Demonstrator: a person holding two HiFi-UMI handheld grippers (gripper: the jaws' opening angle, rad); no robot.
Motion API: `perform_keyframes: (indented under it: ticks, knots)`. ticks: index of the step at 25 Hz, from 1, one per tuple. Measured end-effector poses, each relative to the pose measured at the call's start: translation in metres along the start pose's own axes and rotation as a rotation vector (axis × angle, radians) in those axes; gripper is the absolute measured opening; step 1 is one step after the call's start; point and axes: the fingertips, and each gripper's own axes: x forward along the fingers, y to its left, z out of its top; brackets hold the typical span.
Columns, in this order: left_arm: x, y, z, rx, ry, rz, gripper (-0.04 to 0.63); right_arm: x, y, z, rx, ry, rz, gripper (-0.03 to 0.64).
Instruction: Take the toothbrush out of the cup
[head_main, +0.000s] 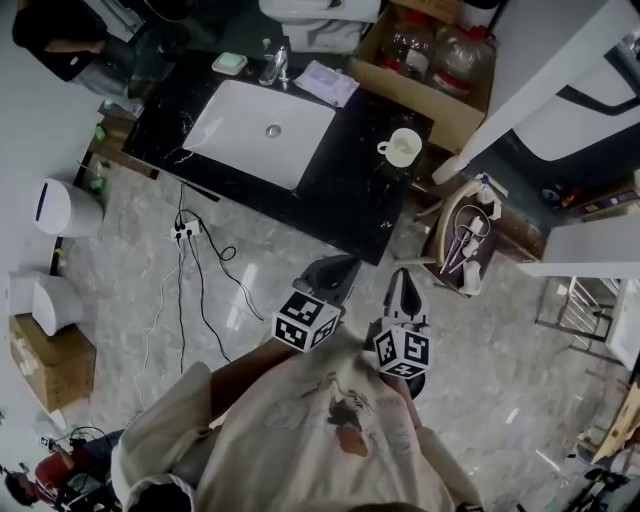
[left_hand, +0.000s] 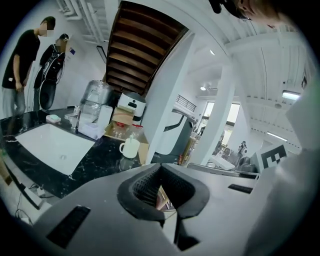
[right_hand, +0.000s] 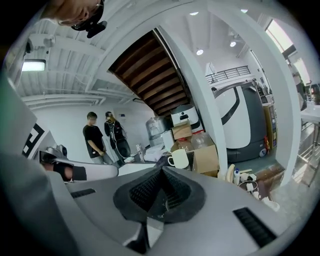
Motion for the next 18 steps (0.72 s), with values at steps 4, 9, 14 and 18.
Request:
perform_keyframes:
  ticks: [4, 9, 14, 18]
  knots:
    - [0.020, 0.029, 0.027, 0.013, -0.005, -0.032, 0.015, 0.039, 0.005, 0.015, -0.002, -0.017, -0.026, 0.014]
    - [0.038, 0.057, 0.050, 0.031, 0.002, -0.072, 0.015, 0.074, 0.011, 0.026, 0.001, -0.029, -0.062, 0.014]
    - [0.051, 0.074, 0.059, 0.037, 0.015, -0.113, 0.014, 0.099, 0.017, 0.026, -0.017, -0.030, -0.085, 0.014]
    - [0.061, 0.079, 0.059, 0.047, 0.027, -0.134, 0.014, 0.110, 0.021, 0.021, -0.024, -0.022, -0.090, 0.014]
